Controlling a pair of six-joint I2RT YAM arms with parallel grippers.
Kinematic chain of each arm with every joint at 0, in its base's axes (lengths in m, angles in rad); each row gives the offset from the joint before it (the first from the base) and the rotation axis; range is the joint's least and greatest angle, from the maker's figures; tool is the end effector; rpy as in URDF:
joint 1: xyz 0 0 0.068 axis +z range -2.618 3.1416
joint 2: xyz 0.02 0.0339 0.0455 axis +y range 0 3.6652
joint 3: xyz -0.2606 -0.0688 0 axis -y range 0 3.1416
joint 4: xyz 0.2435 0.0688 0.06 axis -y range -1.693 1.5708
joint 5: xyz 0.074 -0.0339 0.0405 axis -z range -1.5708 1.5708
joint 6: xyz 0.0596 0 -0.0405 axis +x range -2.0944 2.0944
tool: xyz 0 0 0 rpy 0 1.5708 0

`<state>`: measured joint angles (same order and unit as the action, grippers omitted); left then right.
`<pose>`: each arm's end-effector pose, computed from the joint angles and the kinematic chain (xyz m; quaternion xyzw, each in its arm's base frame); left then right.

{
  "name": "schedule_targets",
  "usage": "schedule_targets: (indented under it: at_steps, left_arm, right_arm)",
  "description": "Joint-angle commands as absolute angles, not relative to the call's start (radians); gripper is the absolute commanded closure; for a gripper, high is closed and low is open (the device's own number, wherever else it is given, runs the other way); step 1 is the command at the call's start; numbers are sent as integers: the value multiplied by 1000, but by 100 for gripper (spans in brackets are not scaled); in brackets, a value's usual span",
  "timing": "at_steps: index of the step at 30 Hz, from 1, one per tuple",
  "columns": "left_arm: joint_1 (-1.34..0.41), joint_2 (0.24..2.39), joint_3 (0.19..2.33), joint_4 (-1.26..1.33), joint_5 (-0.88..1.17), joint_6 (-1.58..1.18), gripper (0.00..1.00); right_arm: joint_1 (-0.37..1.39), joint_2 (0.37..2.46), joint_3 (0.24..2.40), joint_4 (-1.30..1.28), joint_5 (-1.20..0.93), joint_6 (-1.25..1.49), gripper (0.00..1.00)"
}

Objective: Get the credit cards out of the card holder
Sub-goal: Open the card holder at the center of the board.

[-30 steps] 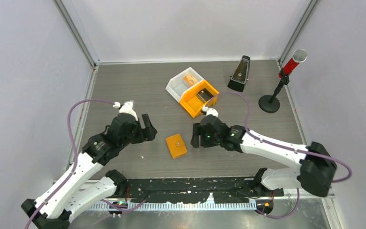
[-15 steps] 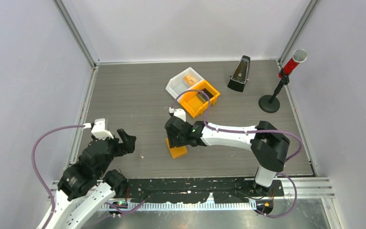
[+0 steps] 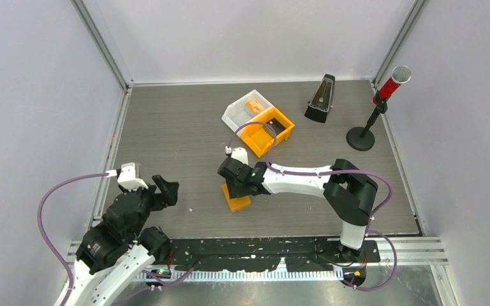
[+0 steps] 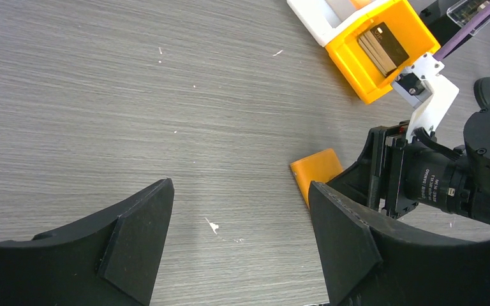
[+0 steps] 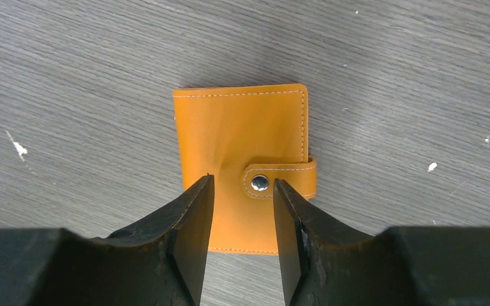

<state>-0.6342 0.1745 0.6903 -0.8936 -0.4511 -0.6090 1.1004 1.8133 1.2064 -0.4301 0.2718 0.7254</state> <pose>0.0671 -0.0171 0.2840 -0.1155 0.8079 -0.1684 0.5528 0.1882 0.3348 0.1638 -0.1430 0.9456 0.1269 0.2632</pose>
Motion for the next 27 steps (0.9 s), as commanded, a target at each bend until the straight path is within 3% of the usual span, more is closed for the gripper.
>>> schedule_targets:
  at_steps: [1,8,17,27]
  left_arm:
    - [-632,200,695,-853,-470,-607,20]
    - [-632,225,692,-846,-446,-608,20]
    - [-630,273,689,-835,-399,-617,21]
    - [-631,398,654,-778,-261,-653,22]
  right_arm:
    - [1108,1835,1239,-433,318,719,55]
    - [1108,1848,1211,-431,335,734,61]
    - [1107,1776,1146,-360,331,744,93]
    - [1092,1644,1047,-255,285,731,95]
